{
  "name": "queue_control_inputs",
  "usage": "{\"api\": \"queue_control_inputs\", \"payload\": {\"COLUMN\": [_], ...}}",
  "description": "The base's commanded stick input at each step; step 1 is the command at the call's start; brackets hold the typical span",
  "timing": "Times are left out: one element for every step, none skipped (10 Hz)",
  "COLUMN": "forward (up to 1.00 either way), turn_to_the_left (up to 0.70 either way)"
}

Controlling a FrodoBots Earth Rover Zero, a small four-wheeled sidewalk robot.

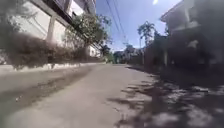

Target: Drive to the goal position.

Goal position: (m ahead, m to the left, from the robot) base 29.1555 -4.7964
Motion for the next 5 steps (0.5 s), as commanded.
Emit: {"api": "queue_control_inputs", "payload": {"forward": [1.0, 1.0, 1.0, 1.0, 1.0], "turn_to_the_left": [0.01, 0.01, 0.01, 0.01, 0.01]}}
